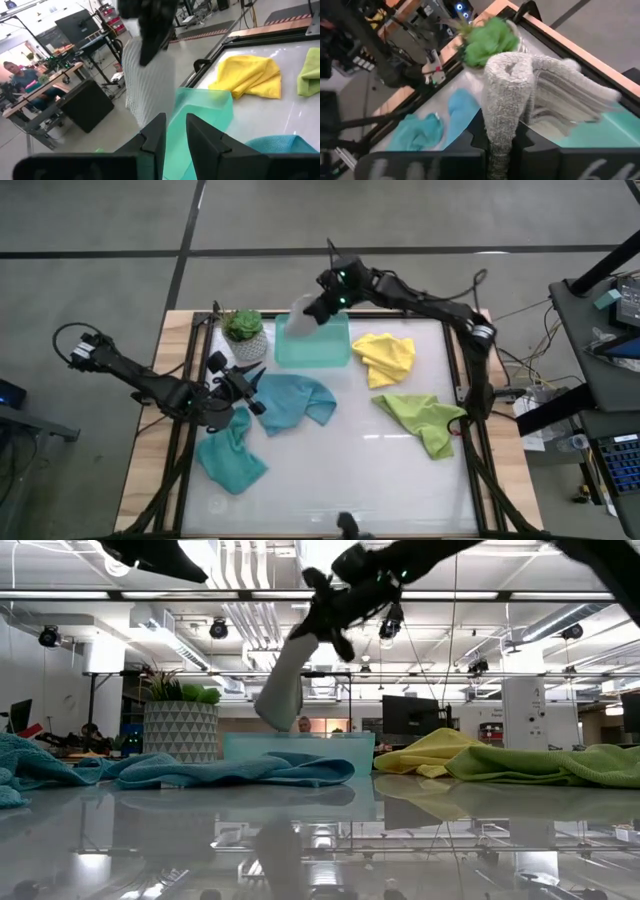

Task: Fold microfiber towels
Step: Put the gray microfiber cloth into the green bin, then fold the blue microfiber cloth

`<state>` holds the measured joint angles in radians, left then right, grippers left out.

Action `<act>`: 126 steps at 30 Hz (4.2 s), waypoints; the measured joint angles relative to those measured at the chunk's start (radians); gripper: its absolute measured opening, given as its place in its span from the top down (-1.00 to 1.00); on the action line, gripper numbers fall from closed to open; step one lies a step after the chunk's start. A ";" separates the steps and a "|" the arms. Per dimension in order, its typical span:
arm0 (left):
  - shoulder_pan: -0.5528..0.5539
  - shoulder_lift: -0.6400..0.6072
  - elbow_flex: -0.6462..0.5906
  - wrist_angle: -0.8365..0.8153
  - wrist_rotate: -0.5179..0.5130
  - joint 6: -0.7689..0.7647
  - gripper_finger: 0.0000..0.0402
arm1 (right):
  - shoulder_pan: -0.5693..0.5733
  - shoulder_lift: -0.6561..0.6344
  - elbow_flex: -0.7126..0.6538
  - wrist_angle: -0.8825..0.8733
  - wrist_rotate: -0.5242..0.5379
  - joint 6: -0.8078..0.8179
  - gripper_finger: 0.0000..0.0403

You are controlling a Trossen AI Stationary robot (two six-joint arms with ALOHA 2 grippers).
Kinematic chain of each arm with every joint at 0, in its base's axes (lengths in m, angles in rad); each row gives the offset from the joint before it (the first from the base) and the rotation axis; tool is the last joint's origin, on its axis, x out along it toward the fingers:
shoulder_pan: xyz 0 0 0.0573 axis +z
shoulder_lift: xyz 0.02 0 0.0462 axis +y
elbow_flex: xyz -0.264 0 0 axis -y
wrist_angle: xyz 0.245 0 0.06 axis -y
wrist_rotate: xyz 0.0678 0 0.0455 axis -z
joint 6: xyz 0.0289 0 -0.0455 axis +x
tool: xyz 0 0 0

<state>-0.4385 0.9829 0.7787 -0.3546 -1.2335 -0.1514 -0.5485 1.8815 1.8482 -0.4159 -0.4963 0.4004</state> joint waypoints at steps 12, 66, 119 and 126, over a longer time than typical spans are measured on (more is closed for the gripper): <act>0.000 0.007 -0.028 0.006 0.001 -0.001 0.70 | -0.028 0.285 0.261 -0.093 -0.133 0.004 0.94; 0.000 0.002 -0.049 0.016 0.002 -0.001 0.70 | 0.025 0.293 0.126 -0.476 0.420 -0.165 0.73; 0.000 0.018 -0.051 0.008 0.003 0.011 0.70 | 0.084 0.282 -0.126 0.359 0.384 -0.373 0.96; 0.000 0.018 -0.052 0.010 0.003 0.011 0.70 | 0.149 0.112 -0.202 0.364 0.454 -0.525 0.96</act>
<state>-0.4381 1.0012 0.7266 -0.3446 -1.2308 -0.1406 -0.3999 1.9939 1.6466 -0.0518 -0.0422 -0.1242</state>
